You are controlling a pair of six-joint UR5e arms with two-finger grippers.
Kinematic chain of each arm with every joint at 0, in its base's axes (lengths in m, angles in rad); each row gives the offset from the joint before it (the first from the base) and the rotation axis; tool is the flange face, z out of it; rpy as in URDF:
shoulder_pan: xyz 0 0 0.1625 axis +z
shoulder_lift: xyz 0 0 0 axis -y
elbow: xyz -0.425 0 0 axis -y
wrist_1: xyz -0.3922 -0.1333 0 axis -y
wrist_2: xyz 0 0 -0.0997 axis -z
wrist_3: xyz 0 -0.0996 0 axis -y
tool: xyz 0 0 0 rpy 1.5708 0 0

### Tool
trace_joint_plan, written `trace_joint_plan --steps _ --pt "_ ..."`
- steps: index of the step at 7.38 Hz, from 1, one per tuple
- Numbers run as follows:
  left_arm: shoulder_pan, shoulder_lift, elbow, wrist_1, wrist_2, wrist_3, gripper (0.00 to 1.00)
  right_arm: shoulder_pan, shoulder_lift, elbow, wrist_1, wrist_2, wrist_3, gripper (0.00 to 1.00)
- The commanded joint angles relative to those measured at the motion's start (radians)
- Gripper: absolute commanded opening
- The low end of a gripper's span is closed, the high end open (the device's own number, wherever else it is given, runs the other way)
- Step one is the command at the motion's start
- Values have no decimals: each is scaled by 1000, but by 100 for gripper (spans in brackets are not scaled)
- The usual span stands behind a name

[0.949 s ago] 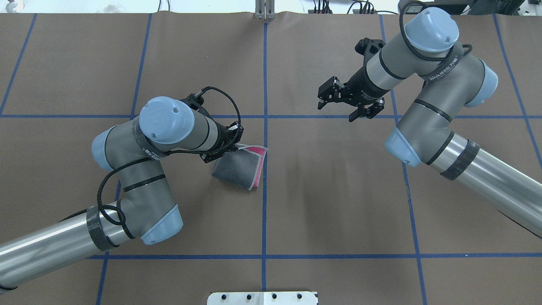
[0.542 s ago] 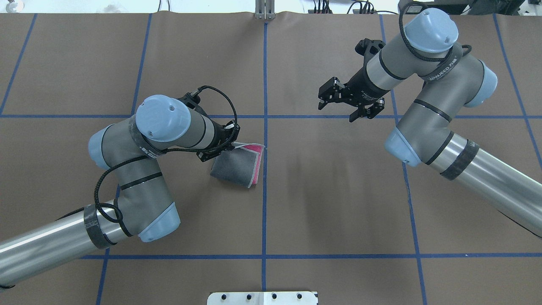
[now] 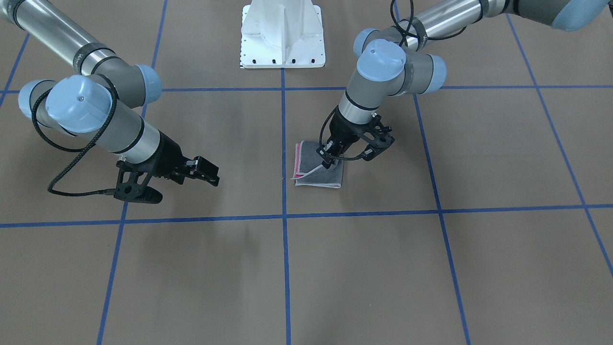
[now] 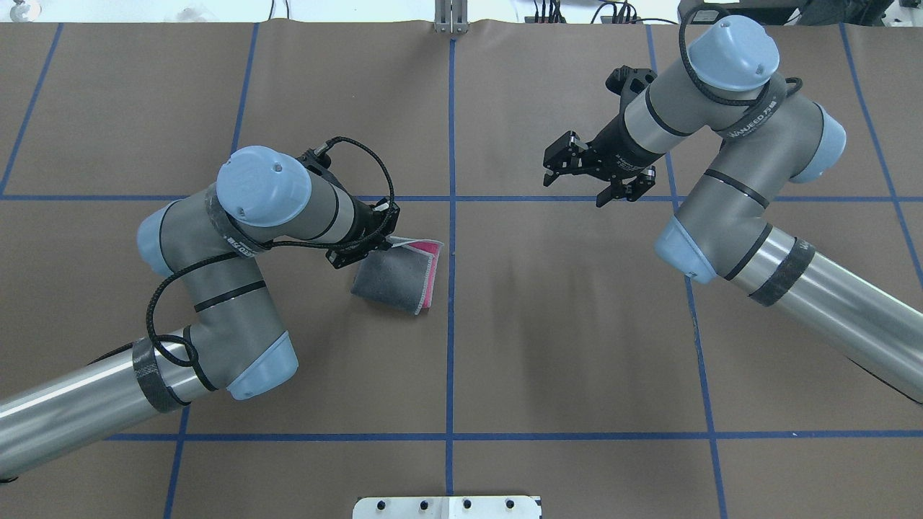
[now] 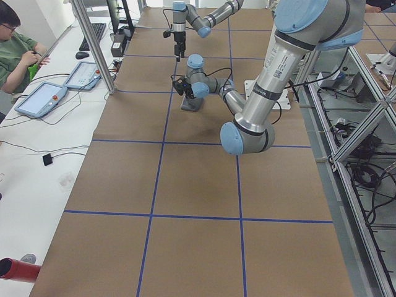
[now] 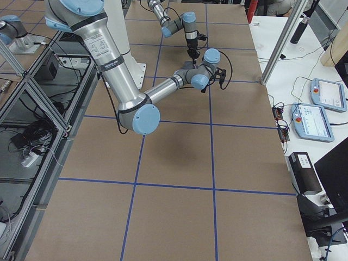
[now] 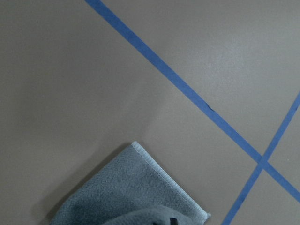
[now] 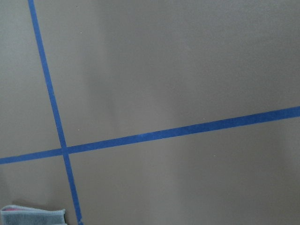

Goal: Fold towel twice with both arms
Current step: 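Fold the lifted end over toward the strip's far end with the left gripper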

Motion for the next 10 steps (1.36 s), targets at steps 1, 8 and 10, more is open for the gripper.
trace_joint_plan --steps 1,8,10 --pt "-23 5 0 0 -27 2 0 -2 -1 0 0 -3 0 100" --pt "-39 11 40 0 -57 -3 0 -8 -1 0 0 -3 0 100" --pt "-63 6 57 0 -57 -6 51 -15 -1 0 1 -3 1 100"
